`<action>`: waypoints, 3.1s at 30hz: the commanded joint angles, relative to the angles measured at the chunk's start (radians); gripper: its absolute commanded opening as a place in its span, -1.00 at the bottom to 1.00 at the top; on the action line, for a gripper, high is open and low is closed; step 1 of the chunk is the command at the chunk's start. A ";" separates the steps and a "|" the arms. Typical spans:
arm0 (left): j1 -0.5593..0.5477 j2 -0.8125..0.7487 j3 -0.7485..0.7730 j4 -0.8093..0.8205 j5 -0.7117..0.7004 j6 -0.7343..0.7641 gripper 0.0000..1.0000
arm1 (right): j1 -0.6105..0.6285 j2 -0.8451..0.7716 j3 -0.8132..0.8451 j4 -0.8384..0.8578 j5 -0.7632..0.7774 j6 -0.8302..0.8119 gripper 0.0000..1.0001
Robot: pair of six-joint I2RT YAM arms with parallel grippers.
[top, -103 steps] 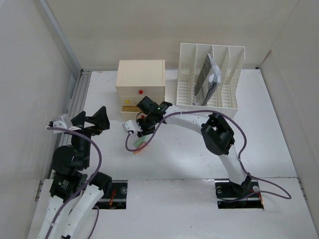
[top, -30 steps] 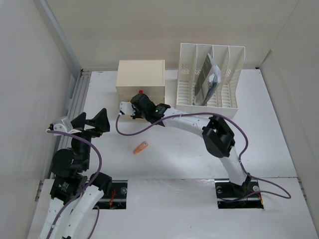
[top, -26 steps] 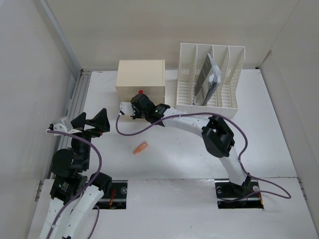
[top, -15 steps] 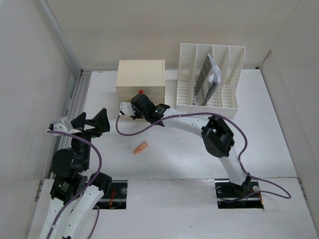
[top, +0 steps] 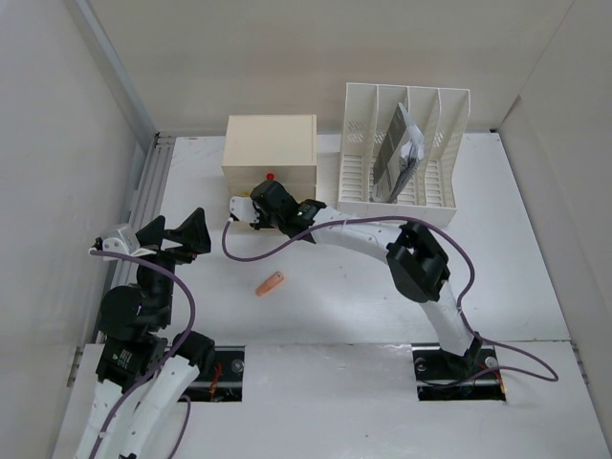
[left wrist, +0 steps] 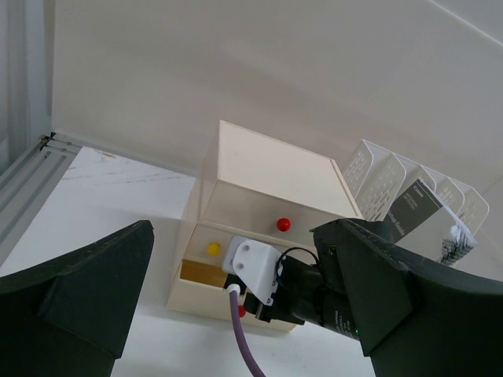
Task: Organize the desk
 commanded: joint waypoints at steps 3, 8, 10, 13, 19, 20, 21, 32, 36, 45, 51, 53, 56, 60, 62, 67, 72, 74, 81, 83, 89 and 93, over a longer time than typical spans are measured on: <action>0.002 -0.009 -0.001 0.049 -0.002 0.016 1.00 | 0.017 -0.071 0.028 -0.004 -0.020 0.026 -0.18; 0.002 -0.009 -0.001 0.049 -0.011 0.016 1.00 | 0.037 -0.097 0.028 -0.024 -0.053 0.026 -0.16; 0.002 -0.009 -0.001 0.049 -0.011 0.016 1.00 | 0.037 -0.120 0.028 -0.064 -0.134 0.026 -0.19; 0.002 -0.009 -0.001 0.049 -0.011 0.016 1.00 | 0.037 -0.157 0.037 -0.251 -0.489 -0.102 -0.31; 0.002 -0.043 -0.010 0.049 -0.020 0.016 1.00 | 0.037 -0.129 0.037 -0.634 -0.977 -0.482 -0.28; 0.002 -0.043 -0.010 0.058 -0.020 0.016 1.00 | 0.037 -0.101 0.053 -0.677 -0.977 -0.520 -0.28; 0.002 -0.043 -0.010 0.058 -0.020 0.016 1.00 | 0.037 -0.091 0.063 -0.691 -0.977 -0.533 -0.28; 0.002 -0.052 -0.019 0.058 -0.020 0.016 1.00 | 0.037 -0.039 -0.009 -0.487 -0.808 -0.384 -0.17; 0.002 -0.052 -0.019 0.058 -0.020 0.016 1.00 | 0.046 0.007 0.017 -0.452 -0.759 -0.317 -0.17; 0.002 -0.061 -0.019 0.067 -0.011 0.016 1.00 | 0.057 0.056 0.036 -0.418 -0.708 -0.266 -0.14; 0.002 -0.061 -0.019 0.067 -0.011 0.016 1.00 | 0.057 0.076 0.045 -0.418 -0.689 -0.257 -0.14; 0.002 -0.061 -0.019 0.067 -0.011 0.016 1.00 | 0.057 0.085 0.045 -0.418 -0.688 -0.257 -0.20; 0.002 -0.061 -0.019 0.067 -0.011 0.016 1.00 | 0.057 0.096 0.045 -0.418 -0.679 -0.248 -0.51; 0.002 -0.061 -0.019 0.067 -0.011 0.016 1.00 | 0.057 0.081 0.054 -0.418 -0.661 -0.237 -0.71; 0.002 -0.061 -0.019 0.067 -0.011 0.016 1.00 | 0.057 0.058 0.054 -0.397 -0.649 -0.225 -0.73; 0.002 -0.061 -0.019 0.067 -0.011 0.016 1.00 | 0.057 -0.033 0.064 -0.372 -0.590 -0.191 -0.73; 0.002 -0.061 -0.019 0.067 -0.011 0.016 1.00 | 0.057 -0.102 0.064 -0.276 -0.454 -0.130 -0.73; 0.002 -0.061 -0.019 0.067 -0.011 0.016 1.00 | 0.057 -0.117 0.064 -0.254 -0.405 -0.105 -0.73; 0.002 -0.061 -0.019 0.067 -0.011 0.016 1.00 | 0.026 -0.139 0.054 -0.160 -0.239 -0.056 -0.73; 0.002 -0.061 -0.019 0.067 -0.011 0.016 1.00 | 0.015 -0.139 0.054 -0.118 -0.201 -0.030 -0.73; 0.002 -0.061 -0.019 0.067 -0.011 0.016 1.00 | -0.012 -0.087 0.036 -0.004 -0.052 -0.030 -0.71; 0.002 -0.061 -0.019 0.067 -0.011 0.016 1.00 | -0.012 -0.060 0.027 0.031 -0.004 -0.030 -0.71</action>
